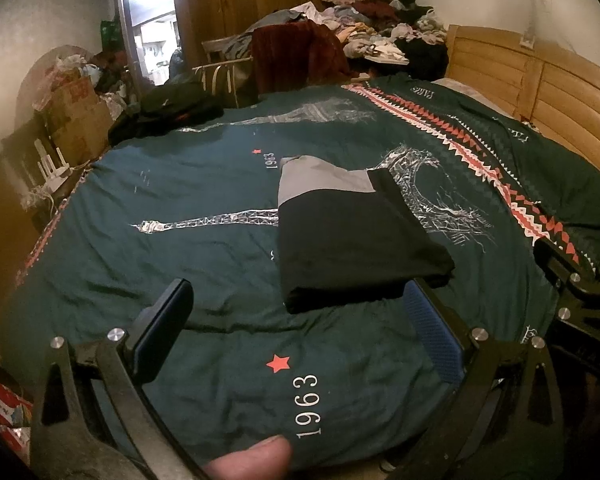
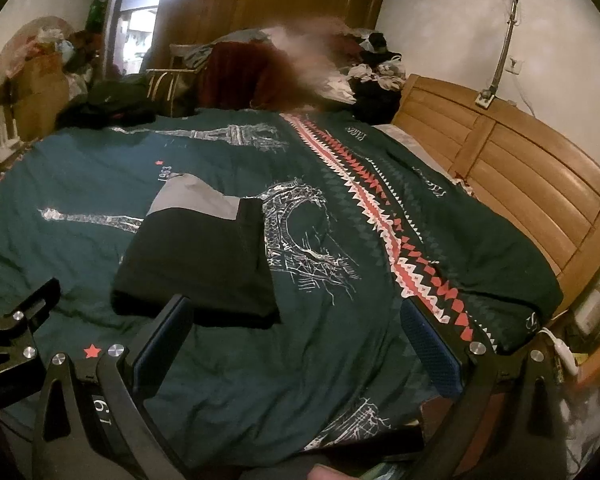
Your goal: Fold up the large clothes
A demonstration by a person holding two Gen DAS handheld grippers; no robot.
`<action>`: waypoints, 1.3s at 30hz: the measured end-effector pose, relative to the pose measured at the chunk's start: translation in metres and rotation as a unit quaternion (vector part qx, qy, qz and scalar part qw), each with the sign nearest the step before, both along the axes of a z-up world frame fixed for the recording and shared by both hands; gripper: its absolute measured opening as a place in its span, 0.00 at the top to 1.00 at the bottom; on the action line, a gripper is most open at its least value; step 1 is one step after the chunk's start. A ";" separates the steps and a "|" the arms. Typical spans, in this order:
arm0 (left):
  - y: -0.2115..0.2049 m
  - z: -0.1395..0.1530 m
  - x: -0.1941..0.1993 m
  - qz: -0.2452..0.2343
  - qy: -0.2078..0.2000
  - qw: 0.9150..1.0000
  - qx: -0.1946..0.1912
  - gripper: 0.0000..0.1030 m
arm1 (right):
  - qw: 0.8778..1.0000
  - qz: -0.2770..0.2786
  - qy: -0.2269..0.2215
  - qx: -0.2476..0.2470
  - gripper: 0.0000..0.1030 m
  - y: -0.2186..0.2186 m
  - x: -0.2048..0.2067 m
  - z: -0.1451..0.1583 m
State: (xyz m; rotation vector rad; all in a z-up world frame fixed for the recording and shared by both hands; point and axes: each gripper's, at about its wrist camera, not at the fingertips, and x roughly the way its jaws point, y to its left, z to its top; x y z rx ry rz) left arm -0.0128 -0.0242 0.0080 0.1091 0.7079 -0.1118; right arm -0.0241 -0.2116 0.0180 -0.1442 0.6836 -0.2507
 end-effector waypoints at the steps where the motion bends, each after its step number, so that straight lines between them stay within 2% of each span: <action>1: 0.000 -0.001 0.000 0.000 0.000 1.000 0.002 0.00 | 1.000 0.000 -0.001 -0.001 0.00 0.000 -0.001 0.000; 39: -0.002 -0.004 0.000 0.002 -0.006 1.000 0.010 0.00 | 1.000 0.008 -0.002 0.022 0.00 -0.004 -0.003 -0.001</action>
